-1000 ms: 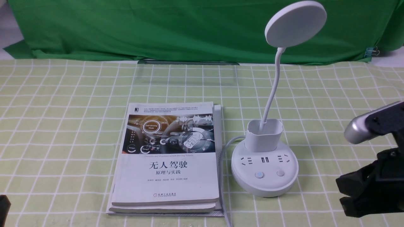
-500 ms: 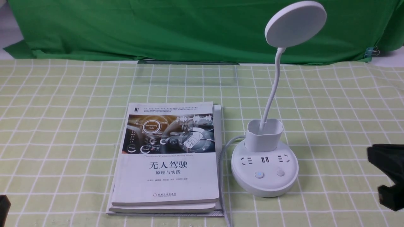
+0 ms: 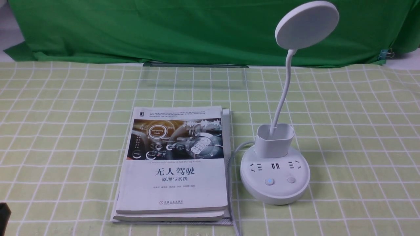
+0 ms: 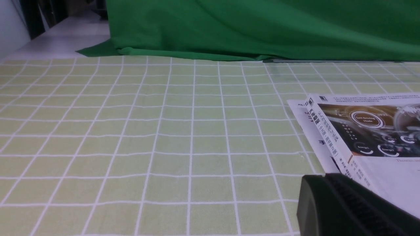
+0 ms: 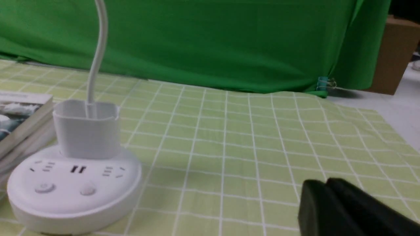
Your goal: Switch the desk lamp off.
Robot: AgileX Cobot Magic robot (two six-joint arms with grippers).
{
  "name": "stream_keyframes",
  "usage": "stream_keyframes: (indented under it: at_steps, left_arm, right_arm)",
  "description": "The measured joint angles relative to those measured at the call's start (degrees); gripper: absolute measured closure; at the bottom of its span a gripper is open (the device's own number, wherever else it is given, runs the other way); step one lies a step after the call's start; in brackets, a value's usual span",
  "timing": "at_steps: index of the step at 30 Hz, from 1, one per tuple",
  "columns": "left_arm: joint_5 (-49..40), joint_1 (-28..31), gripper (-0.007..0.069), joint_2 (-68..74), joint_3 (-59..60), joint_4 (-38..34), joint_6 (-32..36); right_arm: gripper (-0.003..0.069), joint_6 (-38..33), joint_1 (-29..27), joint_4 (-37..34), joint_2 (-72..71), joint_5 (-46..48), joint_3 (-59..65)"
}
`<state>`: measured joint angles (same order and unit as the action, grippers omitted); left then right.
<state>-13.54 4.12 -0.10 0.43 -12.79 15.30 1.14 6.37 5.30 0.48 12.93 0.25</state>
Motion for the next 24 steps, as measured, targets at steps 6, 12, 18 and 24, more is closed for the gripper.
stream_keyframes:
  at_steps: [6,12,18,24]
  left_arm:
    - [0.0,0.0,0.0623,0.0,0.0,0.0,0.0]
    - [0.0,0.0,0.0623,0.0,0.0,0.0,0.0]
    - [0.0,0.0,0.0623,0.0,0.0,0.0,0.0]
    - [0.0,0.0,0.0623,0.0,0.0,0.0,0.0]
  right_arm:
    - [0.0622,-0.19,0.0,0.0,-0.29,0.99,0.29]
    - [0.0635,-0.5,0.0,0.0,-0.29,0.99,0.29]
    - [0.0632,-0.35,0.0,0.0,-0.29,0.99,0.29]
    - [0.0629,-0.28,0.0,0.0,-0.29,1.03,0.36]
